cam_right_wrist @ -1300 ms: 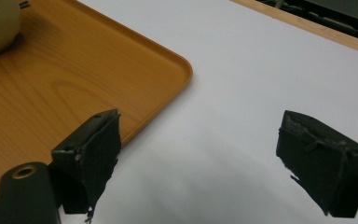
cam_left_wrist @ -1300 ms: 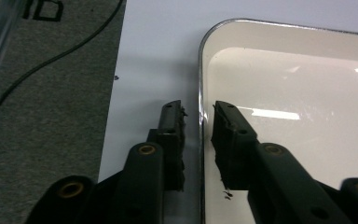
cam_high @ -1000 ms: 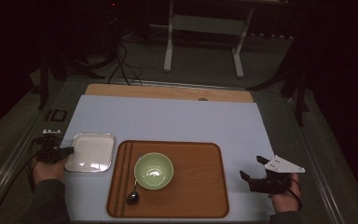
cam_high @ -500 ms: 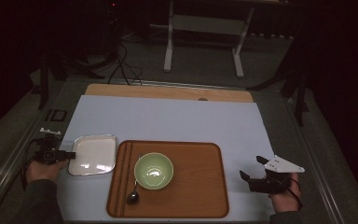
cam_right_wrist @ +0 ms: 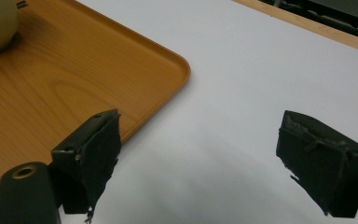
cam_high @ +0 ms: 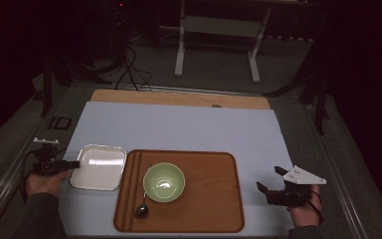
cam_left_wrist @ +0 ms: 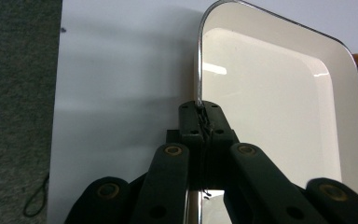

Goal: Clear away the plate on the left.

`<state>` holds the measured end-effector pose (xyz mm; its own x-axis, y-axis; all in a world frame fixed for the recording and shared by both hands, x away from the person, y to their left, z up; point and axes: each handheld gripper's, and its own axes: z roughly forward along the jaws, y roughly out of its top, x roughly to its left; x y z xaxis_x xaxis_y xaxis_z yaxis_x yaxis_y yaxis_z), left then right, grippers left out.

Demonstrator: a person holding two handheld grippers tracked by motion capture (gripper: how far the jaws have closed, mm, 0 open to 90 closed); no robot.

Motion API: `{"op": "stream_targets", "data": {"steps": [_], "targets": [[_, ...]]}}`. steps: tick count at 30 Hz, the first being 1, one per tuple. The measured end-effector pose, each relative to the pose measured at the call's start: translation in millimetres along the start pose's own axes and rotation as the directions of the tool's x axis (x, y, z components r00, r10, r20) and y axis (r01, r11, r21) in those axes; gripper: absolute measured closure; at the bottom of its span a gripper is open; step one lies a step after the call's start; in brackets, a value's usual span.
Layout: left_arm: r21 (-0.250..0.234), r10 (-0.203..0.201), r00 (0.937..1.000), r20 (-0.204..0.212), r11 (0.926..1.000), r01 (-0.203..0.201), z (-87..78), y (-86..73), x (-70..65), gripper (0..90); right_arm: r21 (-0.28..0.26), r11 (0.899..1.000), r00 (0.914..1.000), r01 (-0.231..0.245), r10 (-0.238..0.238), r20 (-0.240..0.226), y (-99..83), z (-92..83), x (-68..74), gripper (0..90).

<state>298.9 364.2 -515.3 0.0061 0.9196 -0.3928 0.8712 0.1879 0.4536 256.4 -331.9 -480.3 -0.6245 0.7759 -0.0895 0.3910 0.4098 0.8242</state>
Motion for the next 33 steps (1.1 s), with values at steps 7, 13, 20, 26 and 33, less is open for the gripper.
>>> {"op": "stream_targets", "data": {"steps": [7,13,20,26,33], "targets": [[-0.046,0.024,0.9989,0.039,0.9987,-0.023,-12.8,4.6,-9.0,89.7,-0.001,1.0,1.0,-0.001,0.001,0.001,-0.2,-0.1,-0.2,13.7],[-0.085,0.07,0.9952,0.068,0.9944,-0.064,-23.7,11.6,-23.2,89.7,-0.002,1.0,1.0,-0.001,0.001,0.0,0.0,-0.4,-0.1,13.7],[-0.145,0.161,0.98,0.116,0.9789,-0.144,-40.7,25.0,-53.3,89.6,-0.003,1.0,1.0,-0.002,0.002,0.001,-0.1,-0.6,-0.3,13.7],[-0.174,0.218,0.9651,0.145,0.9659,-0.192,-50.0,34.0,-76.2,89.5,-0.003,1.0,1.0,-0.002,0.002,0.002,-0.1,-1.2,-0.7,13.7],[-0.188,0.275,0.9468,0.168,0.9516,-0.243,-55.6,42.7,-96.6,89.5,-0.004,1.0,1.0,-0.002,0.002,0.002,-0.2,-1.5,-0.9,13.7]]}}
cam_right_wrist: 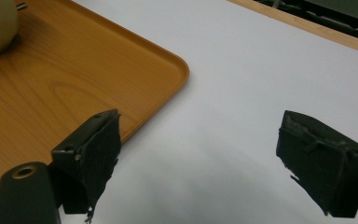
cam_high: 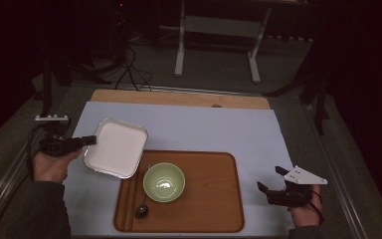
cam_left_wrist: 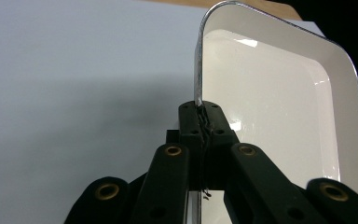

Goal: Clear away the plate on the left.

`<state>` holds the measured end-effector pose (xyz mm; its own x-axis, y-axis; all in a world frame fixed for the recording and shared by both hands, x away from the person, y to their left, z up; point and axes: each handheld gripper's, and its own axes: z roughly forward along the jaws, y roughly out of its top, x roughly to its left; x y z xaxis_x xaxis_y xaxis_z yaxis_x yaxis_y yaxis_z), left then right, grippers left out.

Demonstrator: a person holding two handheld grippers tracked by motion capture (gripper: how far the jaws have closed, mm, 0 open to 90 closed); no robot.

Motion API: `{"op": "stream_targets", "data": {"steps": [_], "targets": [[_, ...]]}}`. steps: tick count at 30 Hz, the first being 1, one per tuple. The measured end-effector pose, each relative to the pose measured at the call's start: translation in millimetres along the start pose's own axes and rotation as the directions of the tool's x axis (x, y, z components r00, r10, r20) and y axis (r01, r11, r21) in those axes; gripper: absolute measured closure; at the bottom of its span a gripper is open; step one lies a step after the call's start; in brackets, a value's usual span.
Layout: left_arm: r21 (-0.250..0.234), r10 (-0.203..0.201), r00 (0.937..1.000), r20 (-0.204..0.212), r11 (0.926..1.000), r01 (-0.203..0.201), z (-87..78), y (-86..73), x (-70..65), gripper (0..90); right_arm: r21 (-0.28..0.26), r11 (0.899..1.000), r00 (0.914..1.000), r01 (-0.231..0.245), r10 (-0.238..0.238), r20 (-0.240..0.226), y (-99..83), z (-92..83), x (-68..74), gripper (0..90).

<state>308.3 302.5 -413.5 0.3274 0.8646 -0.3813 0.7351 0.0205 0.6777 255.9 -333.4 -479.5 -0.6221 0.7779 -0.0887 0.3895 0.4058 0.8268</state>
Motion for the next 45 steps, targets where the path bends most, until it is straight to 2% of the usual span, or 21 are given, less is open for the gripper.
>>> {"op": "stream_targets", "data": {"steps": [1,7,12,23,26,27,31,33,35,36,39,40,42,43,45], "targets": [[0.003,0.017,0.9998,0.006,0.9999,-0.017,1.4,3.3,-4.9,89.5,0.001,1.0,1.0,0.0,0.0,0.0,0.0,0.0,0.0,13.7],[0.014,0.043,0.9989,0.021,0.999,-0.043,8.3,10.3,-14.9,89.5,-0.004,1.0,1.0,-0.003,0.003,0.002,-0.2,-0.7,-0.5,13.7],[0.029,0.085,0.996,0.027,0.9959,-0.086,14.3,17.3,-26.0,89.6,-0.003,1.0,1.0,-0.002,0.002,0.001,-0.1,-0.5,-0.3,13.7],[0.037,0.135,0.989,0.06,0.9898,-0.138,26.2,33.6,-48.4,89.6,-0.004,1.0,1.0,-0.005,0.005,0.001,-0.4,-0.6,-0.9,13.7],[0.037,0.144,0.9874,0.066,0.9886,-0.146,27.6,35.4,-51.0,89.6,-0.004,1.0,1.0,-0.005,0.005,0.001,-0.5,-0.8,-0.9,13.7],[0.034,0.16,0.9842,0.076,0.9861,-0.163,30.7,39.1,-56.9,89.6,-0.004,1.0,1.0,-0.005,0.005,0.001,-0.5,-0.8,-1.0,13.7],[0.032,0.175,0.9807,0.087,0.9834,-0.179,34.0,42.6,-62.7,89.6,-0.005,1.0,1.0,-0.005,0.005,0.001,-0.5,-0.9,-1.1,13.7],[0.035,0.193,0.9762,0.098,0.9796,-0.198,38.4,47.5,-69.5,89.6,-0.005,1.0,1.0,-0.006,0.006,0.001,-0.5,-1.0,-1.2,13.7],[0.036,0.197,0.9751,0.101,0.9787,-0.202,39.5,48.7,-71.0,89.6,-0.006,1.0,1.0,-0.006,0.006,0.001,-0.5,-1.1,-1.2,13.7],[0.038,0.213,0.9714,0.106,0.9753,-0.218,42.5,52.5,-75.9,89.6,-0.006,1.0,1.0,-0.007,0.007,0.001,-0.5,-1.2,-1.3,13.7],[0.038,0.225,0.9681,0.111,0.9724,-0.23,45.2,55.7,-80.5,89.6,-0.007,1.0,1.0,-0.006,0.006,0.002,-0.6,-1.5,-1.5,13.7],[0.038,0.241,0.9637,0.115,0.9683,-0.247,47.9,58.8,-84.7,89.6,-0.007,1.0,1.0,-0.006,0.006,0.002,-0.6,-1.5,-1.6,13.7],[0.038,0.247,0.962,0.117,0.9669,-0.253,49.3,60.3,-87.1,89.6,-0.007,1.0,1.0,-0.006,0.006,0.002,-0.7,-1.4,-1.6,13.7],[0.038,0.262,0.9576,0.12,0.9627,-0.268,52.1,63.2,-92.3,89.6,-0.007,1.0,1.0,-0.006,0.006,0.001,-0.7,-1.4,-1.6,13.7],[0.042,0.275,0.9529,0.127,0.9583,-0.283,55.0,65.7,-97.3,89.6,-0.009,1.0,1.0,-0.007,0.007,0.001,-0.7,-1.4,-1.7,13.7]]}}
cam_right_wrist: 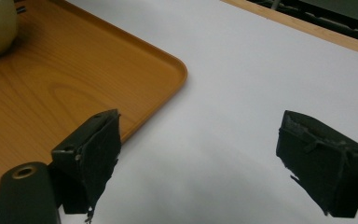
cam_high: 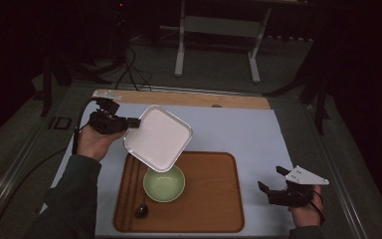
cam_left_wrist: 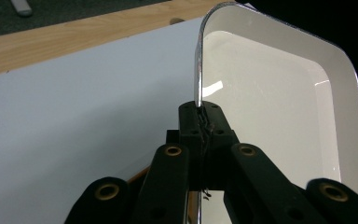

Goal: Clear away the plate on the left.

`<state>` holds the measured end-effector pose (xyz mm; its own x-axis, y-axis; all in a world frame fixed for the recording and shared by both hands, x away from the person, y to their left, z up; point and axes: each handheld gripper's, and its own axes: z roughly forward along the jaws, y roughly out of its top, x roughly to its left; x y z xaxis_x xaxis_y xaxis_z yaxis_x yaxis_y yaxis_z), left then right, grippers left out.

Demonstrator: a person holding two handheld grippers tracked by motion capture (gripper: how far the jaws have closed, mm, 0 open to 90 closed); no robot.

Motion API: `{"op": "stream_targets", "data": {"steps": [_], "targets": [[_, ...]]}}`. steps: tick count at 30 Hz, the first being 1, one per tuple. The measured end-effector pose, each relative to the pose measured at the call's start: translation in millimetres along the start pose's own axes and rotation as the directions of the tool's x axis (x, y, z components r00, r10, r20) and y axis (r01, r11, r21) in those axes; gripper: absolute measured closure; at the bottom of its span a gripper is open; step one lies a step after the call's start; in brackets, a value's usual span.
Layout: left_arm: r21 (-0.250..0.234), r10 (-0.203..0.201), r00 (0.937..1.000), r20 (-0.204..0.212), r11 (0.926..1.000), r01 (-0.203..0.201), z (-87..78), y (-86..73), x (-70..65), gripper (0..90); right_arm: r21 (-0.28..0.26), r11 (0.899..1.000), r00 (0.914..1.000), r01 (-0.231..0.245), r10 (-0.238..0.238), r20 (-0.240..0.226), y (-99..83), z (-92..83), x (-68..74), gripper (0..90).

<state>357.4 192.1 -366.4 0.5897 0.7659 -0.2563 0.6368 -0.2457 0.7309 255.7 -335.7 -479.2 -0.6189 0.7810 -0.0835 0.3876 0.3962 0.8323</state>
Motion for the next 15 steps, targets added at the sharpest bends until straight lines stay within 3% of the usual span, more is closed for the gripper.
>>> {"op": "stream_targets", "data": {"steps": [15], "targets": [[0.059,0.105,0.9941,0.027,0.9926,-0.107,31.2,25.4,-29.3,89.6,-0.003,1.0,1.0,-0.002,0.002,0.003,-0.3,-0.8,-0.5,13.7]]}}
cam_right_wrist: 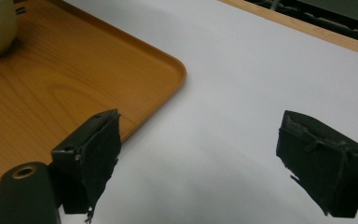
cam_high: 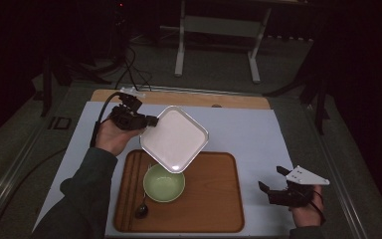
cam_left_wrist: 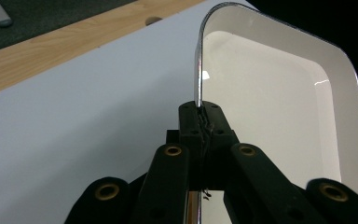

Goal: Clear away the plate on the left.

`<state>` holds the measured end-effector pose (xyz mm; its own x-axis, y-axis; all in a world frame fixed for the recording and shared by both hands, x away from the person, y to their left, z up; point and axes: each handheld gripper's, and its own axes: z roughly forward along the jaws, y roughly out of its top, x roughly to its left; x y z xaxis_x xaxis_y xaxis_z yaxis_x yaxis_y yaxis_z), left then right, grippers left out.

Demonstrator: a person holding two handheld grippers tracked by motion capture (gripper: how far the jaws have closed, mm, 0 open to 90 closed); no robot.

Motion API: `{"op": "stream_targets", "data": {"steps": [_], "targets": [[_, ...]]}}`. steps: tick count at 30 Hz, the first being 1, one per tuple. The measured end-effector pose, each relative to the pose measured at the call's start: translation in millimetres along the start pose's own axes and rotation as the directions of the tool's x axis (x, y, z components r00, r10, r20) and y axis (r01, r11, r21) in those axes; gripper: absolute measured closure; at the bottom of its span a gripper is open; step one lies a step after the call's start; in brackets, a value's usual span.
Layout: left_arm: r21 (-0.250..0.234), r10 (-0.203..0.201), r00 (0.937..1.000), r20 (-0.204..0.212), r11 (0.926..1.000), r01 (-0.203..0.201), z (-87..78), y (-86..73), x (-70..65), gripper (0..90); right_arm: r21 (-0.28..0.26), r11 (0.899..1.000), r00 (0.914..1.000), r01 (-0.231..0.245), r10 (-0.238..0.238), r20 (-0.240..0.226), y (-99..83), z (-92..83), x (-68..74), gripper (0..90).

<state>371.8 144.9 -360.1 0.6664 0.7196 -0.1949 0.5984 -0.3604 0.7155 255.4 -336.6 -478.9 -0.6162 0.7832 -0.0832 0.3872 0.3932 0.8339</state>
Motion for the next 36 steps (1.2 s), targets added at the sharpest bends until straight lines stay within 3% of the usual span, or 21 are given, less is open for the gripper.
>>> {"op": "stream_targets", "data": {"steps": [13,23,36], "targets": [[0.035,0.07,0.997,0.032,0.9968,-0.071,26.9,14.2,-19.7,89.6,-0.002,1.0,1.0,-0.007,0.007,0.002,-0.8,-0.8,-0.7,13.7],[0.065,0.126,0.99,0.064,0.9894,-0.13,47.2,14.1,-30.5,89.5,-0.001,1.0,1.0,-0.007,0.007,0.002,-0.9,-0.8,-1.0,13.7],[0.056,0.165,0.9817,0.095,0.9838,-0.17,68.2,19.0,-49.7,89.5,-0.001,1.0,1.0,-0.007,0.007,0.001,-0.7,-0.4,-1.1,13.7]]}}
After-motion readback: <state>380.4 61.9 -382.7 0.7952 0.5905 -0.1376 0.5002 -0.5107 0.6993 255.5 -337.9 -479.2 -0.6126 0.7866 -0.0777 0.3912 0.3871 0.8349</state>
